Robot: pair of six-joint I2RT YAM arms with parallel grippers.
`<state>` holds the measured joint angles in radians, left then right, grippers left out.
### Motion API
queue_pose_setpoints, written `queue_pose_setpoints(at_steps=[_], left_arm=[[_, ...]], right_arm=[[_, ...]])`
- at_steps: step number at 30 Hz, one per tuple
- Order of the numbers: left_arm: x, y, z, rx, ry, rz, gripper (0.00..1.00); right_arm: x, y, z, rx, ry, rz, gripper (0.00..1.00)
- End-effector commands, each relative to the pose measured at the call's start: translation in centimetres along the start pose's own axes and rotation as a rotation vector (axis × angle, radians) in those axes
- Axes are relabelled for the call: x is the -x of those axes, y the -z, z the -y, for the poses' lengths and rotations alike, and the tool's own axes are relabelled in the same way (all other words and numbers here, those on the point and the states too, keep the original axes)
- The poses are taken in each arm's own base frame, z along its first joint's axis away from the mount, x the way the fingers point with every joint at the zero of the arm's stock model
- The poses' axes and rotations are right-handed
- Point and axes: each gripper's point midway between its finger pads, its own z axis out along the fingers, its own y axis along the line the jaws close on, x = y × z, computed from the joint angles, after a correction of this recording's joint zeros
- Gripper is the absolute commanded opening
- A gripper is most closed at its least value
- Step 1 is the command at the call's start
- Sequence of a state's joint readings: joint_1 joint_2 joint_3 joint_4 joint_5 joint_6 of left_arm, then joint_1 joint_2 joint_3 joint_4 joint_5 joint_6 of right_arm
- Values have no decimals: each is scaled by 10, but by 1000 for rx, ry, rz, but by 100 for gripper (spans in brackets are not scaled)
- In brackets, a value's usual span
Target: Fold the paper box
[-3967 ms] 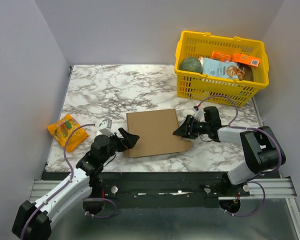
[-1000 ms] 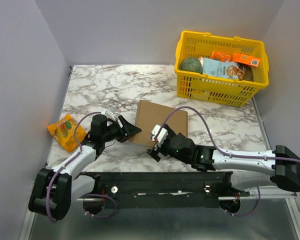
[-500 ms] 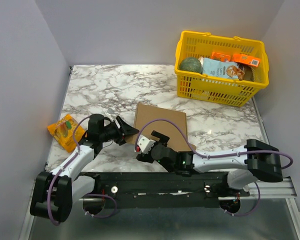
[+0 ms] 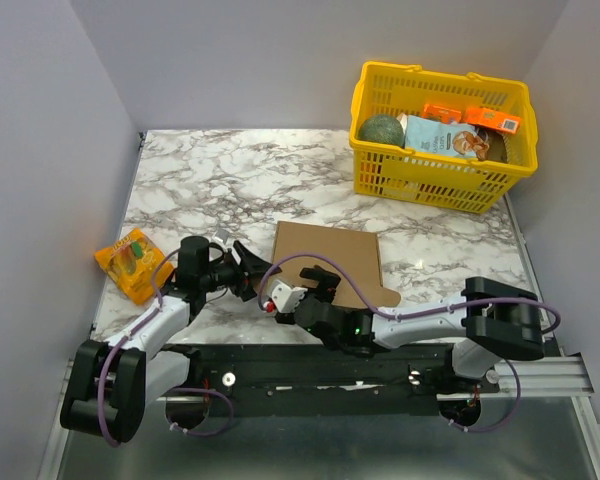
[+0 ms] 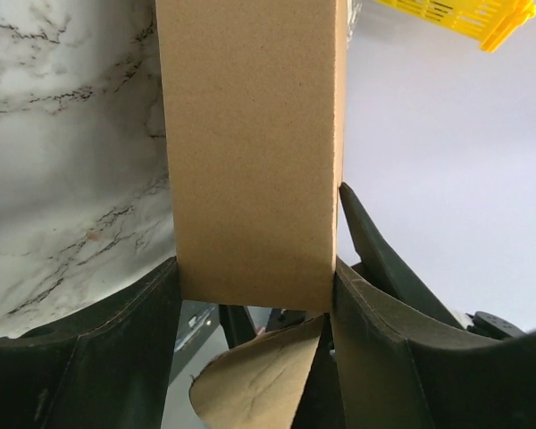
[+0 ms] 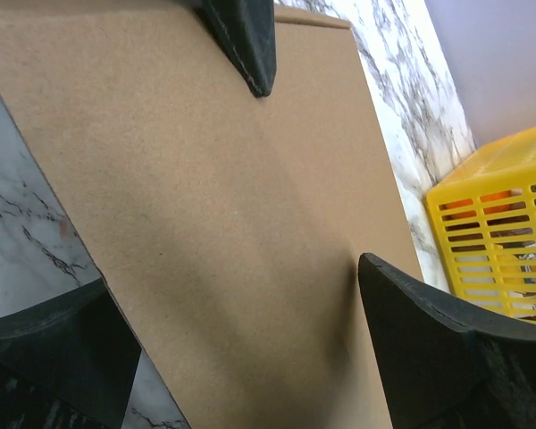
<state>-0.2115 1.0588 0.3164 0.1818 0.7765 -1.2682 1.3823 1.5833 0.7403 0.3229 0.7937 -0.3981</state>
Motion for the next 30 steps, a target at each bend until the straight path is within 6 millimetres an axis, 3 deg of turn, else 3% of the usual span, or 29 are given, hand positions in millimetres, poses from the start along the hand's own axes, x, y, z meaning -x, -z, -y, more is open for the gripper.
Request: queue_pose_setpoints(at_steps=[1,6,10,12,16,18,20,21,23,24,26,30], left_arm=[[-13,5,23,-102,11,-77,33],[-17,6,27,-125,10,-89,33],[-21,8,29,-148,13,-107,35],[-22,9,30,-157,17,-110,39],[-22,11,33,-167,-4,-105,54],[-20,11,35,-156,-21,-93,68],[-13,14,44,-157,-109,-66,81],[-6,16,36,-106,-91,-40,84],[8,22,47,-97,-225,19,93],[13,26,48,-88,-246,40,95],[35,37,61,-90,-357,137,99],[66,52,61,-19,-464,265,99]], right_arm=[[-10,-2,2,-58,36,-25,100],[-21,-7,6,-132,101,-67,95],[-23,-9,10,-175,128,-58,79],[-21,-8,10,-168,125,-47,75],[-17,-4,12,-144,111,-27,66],[-15,-3,9,-112,104,-18,64],[-15,0,8,-80,98,-22,61],[-11,1,10,-75,93,-22,60],[-15,5,9,-44,118,-52,60],[-4,8,14,-35,98,-36,60],[-8,14,16,3,114,-65,59],[6,28,19,102,69,-89,59]])
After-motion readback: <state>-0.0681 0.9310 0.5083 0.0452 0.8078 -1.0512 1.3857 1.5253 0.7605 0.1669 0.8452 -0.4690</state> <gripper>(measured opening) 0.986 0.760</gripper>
